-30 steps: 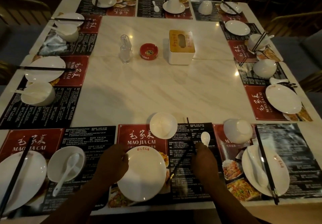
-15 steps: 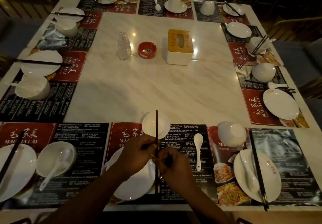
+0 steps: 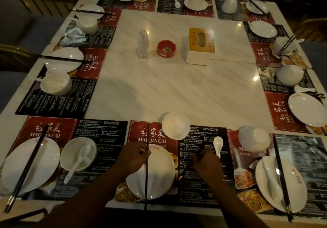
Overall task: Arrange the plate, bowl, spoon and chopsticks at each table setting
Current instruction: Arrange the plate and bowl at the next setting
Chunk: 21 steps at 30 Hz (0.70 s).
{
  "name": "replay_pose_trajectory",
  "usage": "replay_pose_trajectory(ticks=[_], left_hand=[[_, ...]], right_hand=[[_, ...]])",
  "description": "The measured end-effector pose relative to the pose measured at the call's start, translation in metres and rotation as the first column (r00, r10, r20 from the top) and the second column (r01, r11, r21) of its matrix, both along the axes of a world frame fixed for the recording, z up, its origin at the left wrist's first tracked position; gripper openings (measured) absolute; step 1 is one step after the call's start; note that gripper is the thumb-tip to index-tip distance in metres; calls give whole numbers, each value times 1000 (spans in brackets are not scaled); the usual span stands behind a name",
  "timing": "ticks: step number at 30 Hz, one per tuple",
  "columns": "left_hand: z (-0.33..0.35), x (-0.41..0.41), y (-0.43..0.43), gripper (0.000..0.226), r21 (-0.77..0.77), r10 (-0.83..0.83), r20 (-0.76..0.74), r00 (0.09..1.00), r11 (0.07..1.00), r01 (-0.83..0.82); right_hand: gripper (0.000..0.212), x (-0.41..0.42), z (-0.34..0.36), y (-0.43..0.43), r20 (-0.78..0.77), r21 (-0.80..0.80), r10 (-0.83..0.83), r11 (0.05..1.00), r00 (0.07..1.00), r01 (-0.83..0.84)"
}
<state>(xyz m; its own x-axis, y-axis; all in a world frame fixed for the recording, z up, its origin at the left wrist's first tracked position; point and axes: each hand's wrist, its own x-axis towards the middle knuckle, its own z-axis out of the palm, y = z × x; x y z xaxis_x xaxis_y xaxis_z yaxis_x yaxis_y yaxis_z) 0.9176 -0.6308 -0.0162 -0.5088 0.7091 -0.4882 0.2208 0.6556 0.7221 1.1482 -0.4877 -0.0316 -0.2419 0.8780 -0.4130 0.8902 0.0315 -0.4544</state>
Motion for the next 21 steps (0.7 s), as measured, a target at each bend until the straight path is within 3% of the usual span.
replay_pose_trajectory(ticks=[5, 13, 16, 21], left_hand=[[-17, -6, 7, 8, -64, -28, 59, 998, 997, 31], [-29, -17, 15, 9, -113, -147, 71, 987, 982, 155], [-31, -22, 14, 10, -101, -159, 87, 983, 981, 168], [-32, -25, 12, 12, -62, -224, 89, 971, 971, 230]], right_hand=[[20, -11, -9, -1, 43, 58, -45, 997, 998, 42], [5, 0, 16, -21, 86, -39, -93, 995, 992, 96], [12, 8, 37, -52, 99, -96, 44, 995, 994, -35], [19, -15, 52, -103, -63, -316, 198, 926, 978, -208]])
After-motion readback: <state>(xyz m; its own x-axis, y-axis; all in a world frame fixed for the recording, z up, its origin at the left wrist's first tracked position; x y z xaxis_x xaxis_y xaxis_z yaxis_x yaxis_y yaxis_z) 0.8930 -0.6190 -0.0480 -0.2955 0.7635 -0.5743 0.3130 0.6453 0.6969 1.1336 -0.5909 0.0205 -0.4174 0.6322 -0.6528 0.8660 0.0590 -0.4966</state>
